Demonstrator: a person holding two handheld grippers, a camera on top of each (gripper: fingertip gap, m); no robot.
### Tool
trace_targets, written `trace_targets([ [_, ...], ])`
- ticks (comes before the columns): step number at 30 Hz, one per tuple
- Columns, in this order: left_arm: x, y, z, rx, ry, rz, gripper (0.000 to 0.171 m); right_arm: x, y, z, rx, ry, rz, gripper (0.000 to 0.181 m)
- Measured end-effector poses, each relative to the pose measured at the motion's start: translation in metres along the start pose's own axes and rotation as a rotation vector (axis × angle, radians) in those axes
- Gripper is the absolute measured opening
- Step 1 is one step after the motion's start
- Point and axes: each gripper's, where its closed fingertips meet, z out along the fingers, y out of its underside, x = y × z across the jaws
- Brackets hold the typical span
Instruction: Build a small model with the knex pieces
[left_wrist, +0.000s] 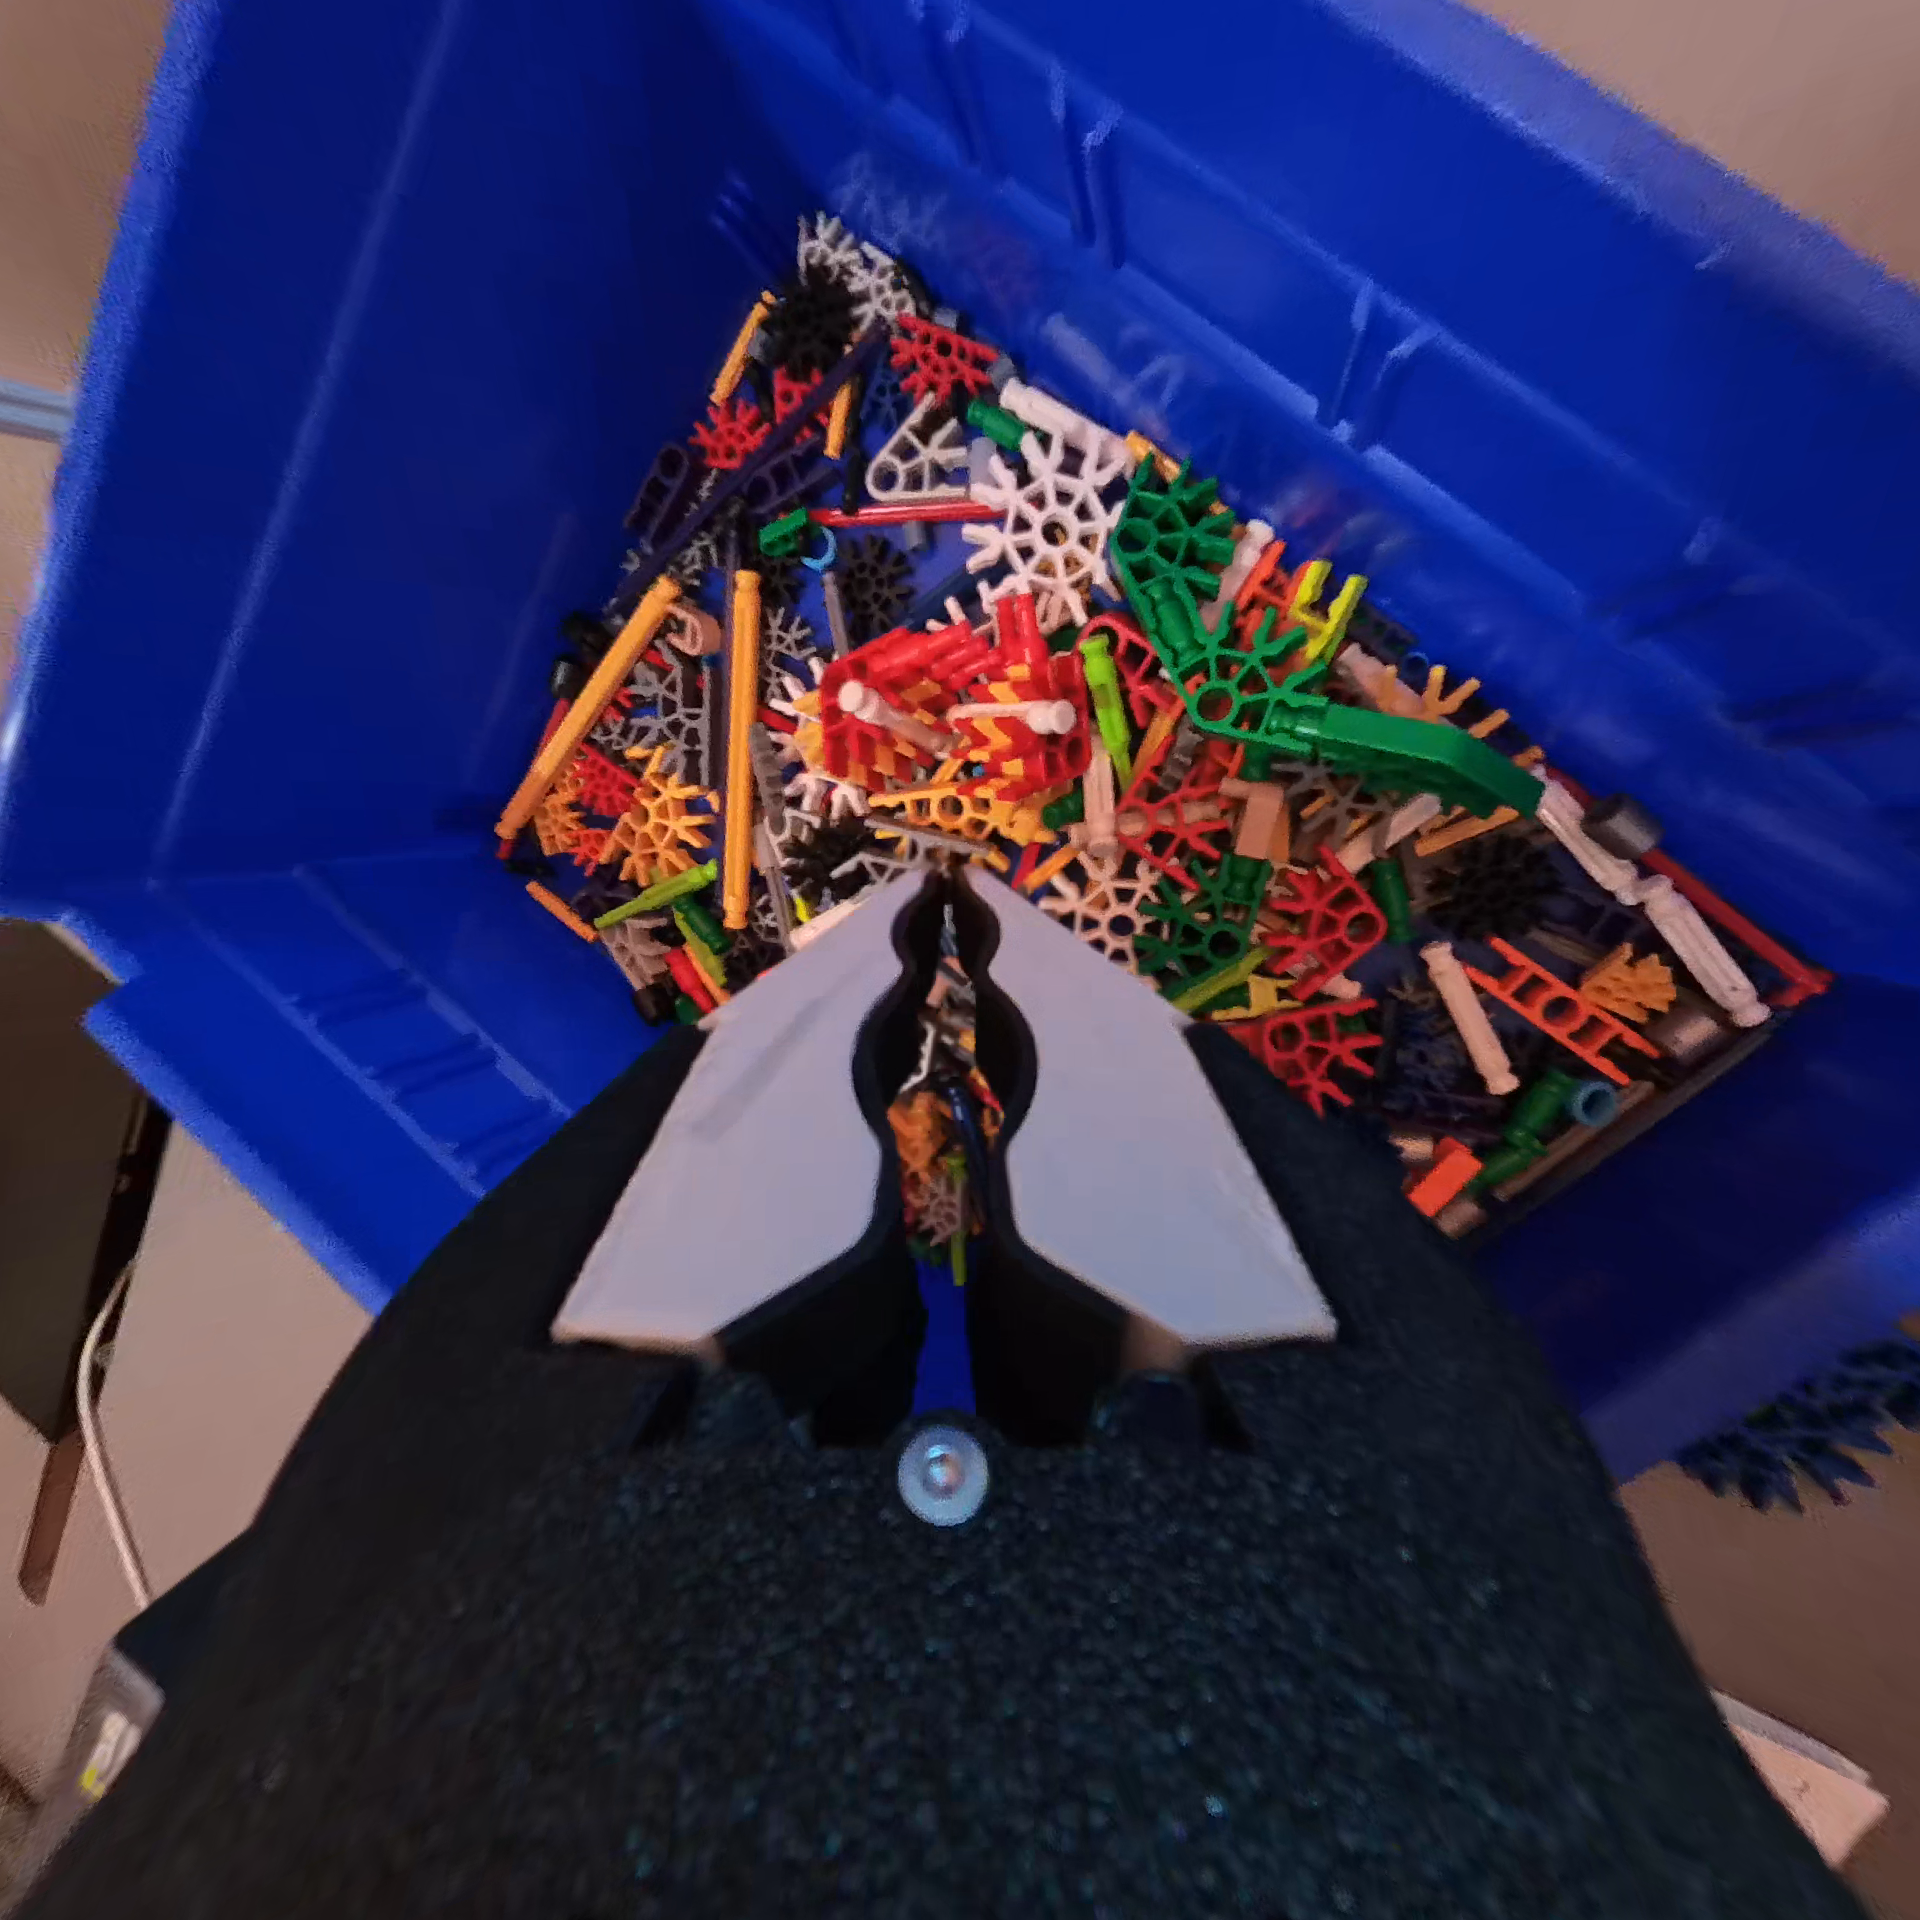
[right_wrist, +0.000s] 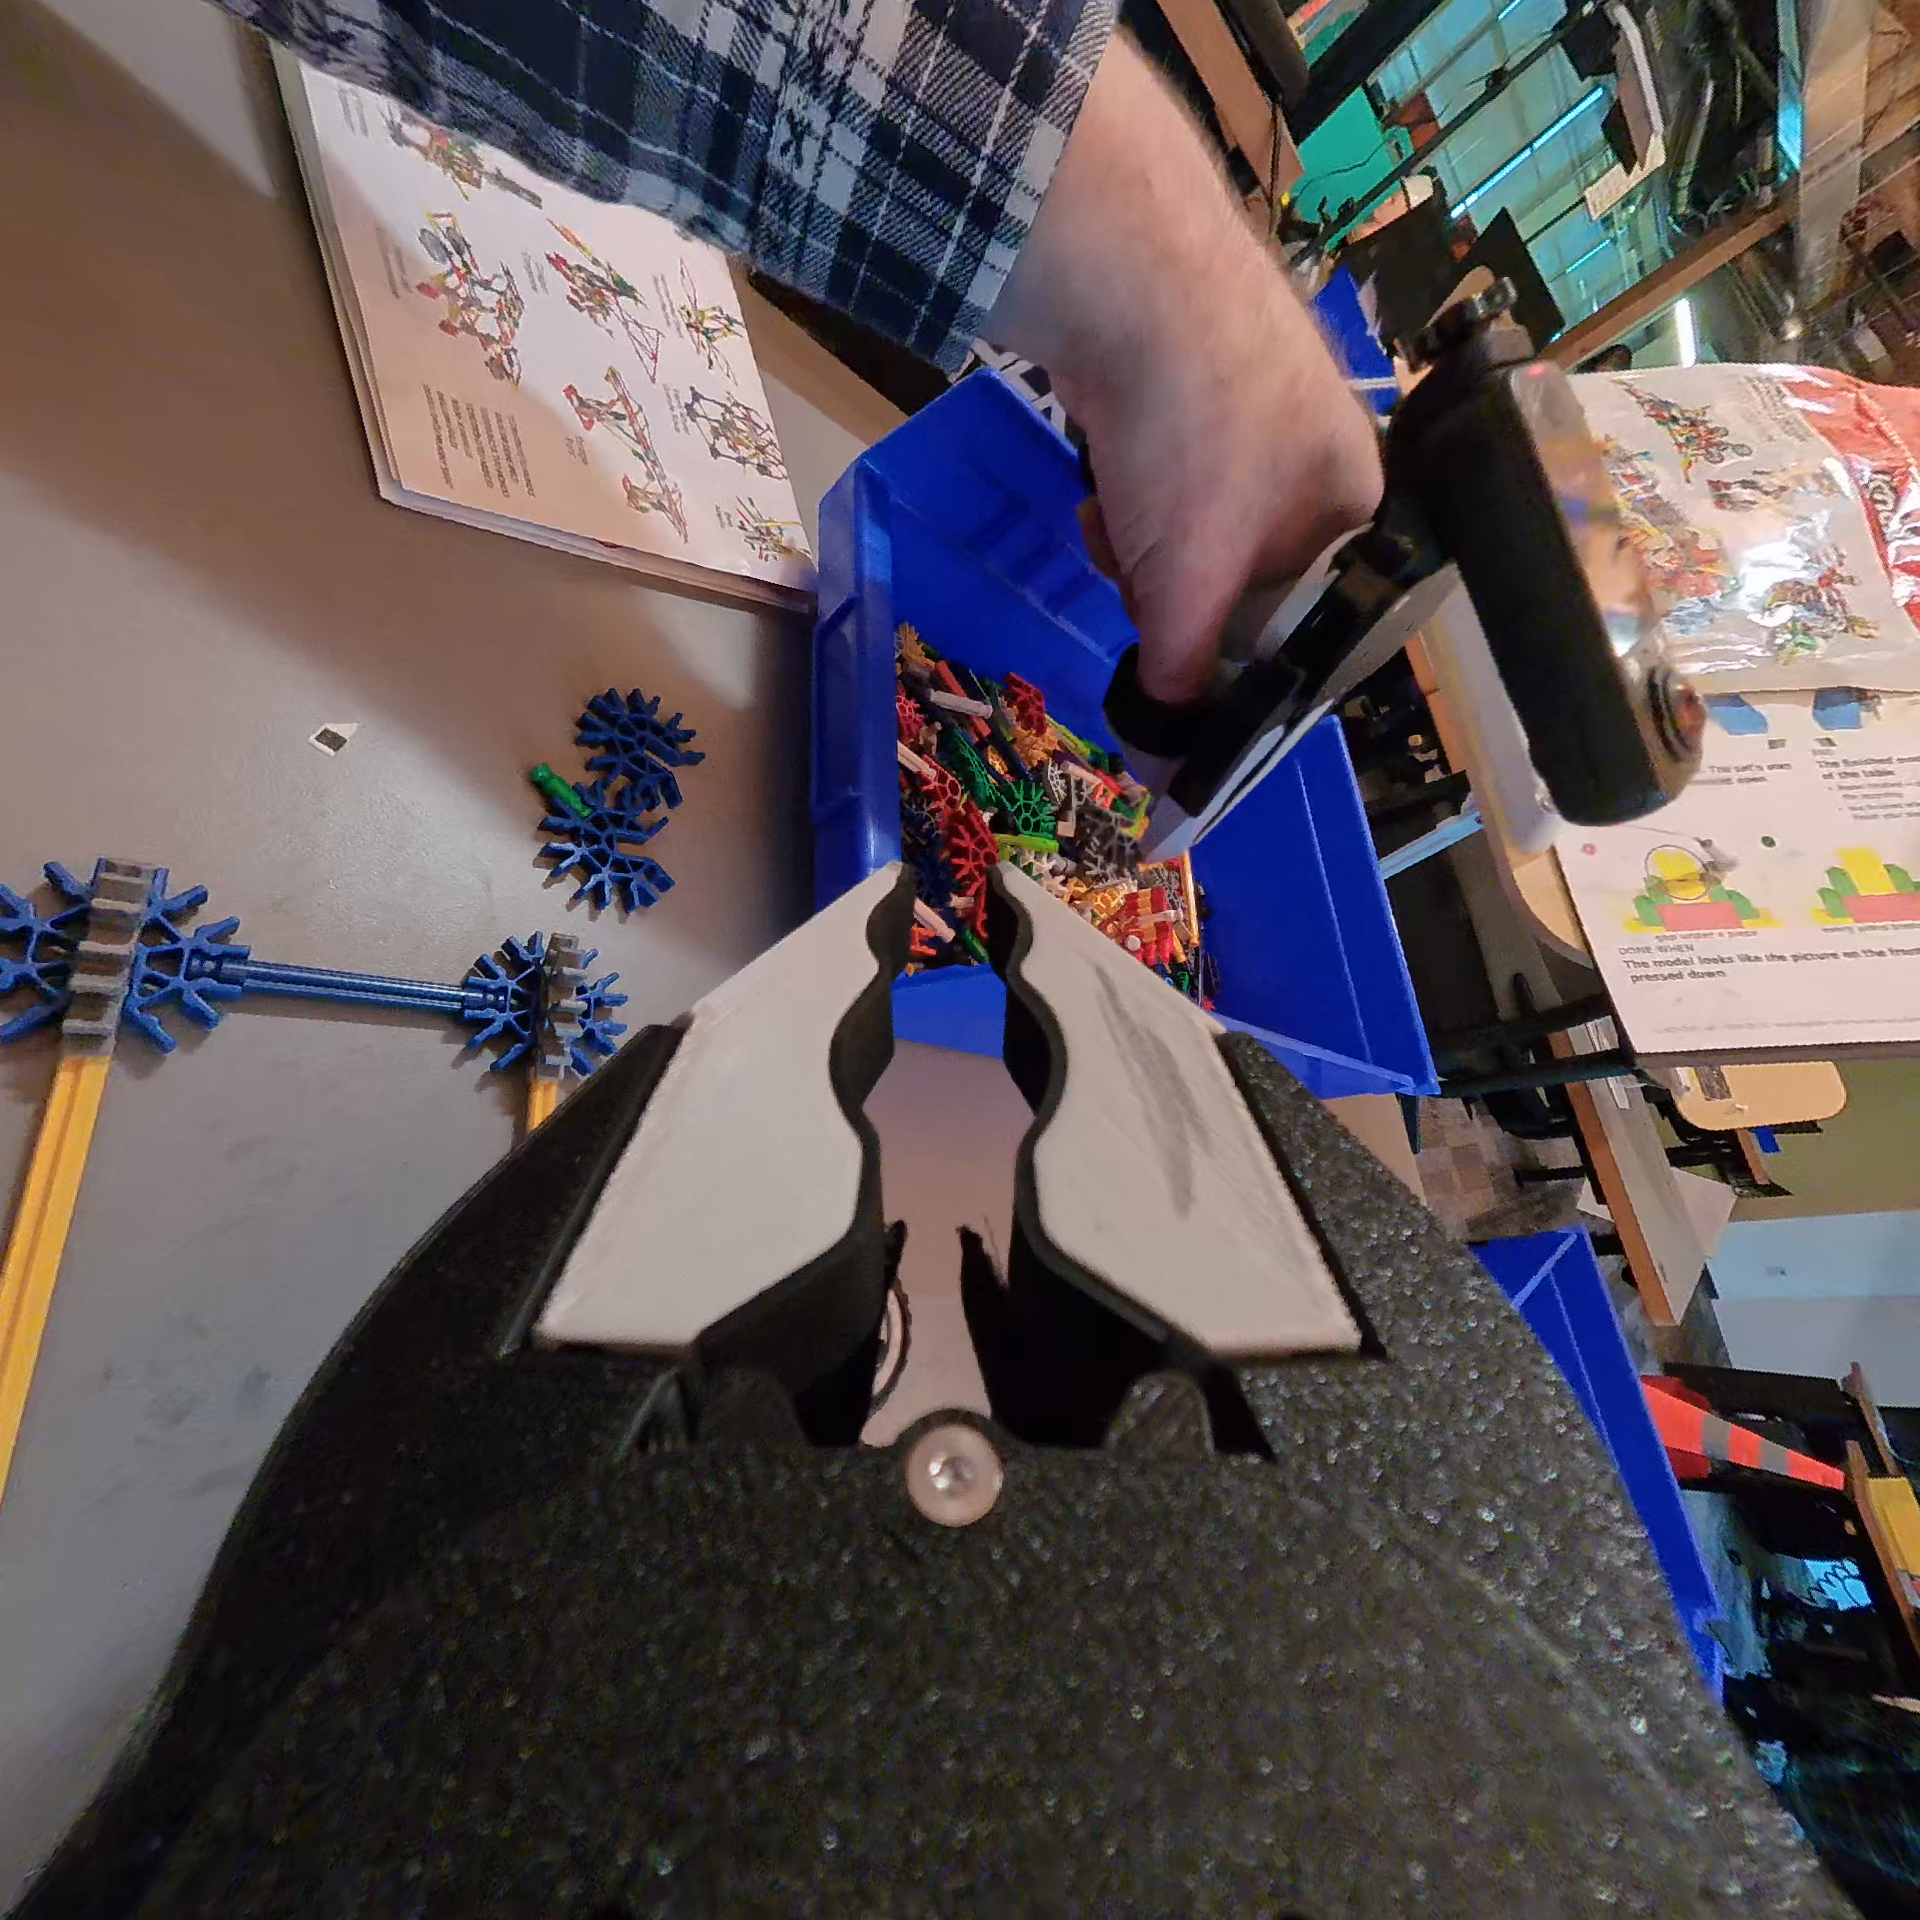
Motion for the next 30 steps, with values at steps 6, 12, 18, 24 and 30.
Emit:
trace_targets([
  [6,0.010,0.014,0.006,-0.111,0.113,-0.016,0.031,0.003,0.001,0.003,-0.005,-0.003,-0.003,0.013],
  [12,-0.009,0.011,0.012,-0.153,0.065,0.006,0.034,0.003,0.001,0.005,-0.010,-0.005,-0.006,0.013],
  [18,-0.007,0.016,0.032,-0.250,0.098,0.046,0.039,0.004,0.003,0.009,-0.017,-0.004,-0.010,0.013],
  [24,-0.006,0.020,0.035,-0.255,0.115,0.041,0.030,0.006,0.002,0.010,-0.011,-0.002,-0.008,0.013],
  [30,-0.013,0.006,0.015,-0.127,0.023,0.061,0.029,0.012,0.006,0.013,-0.025,0.015,0.013,0.013],
])
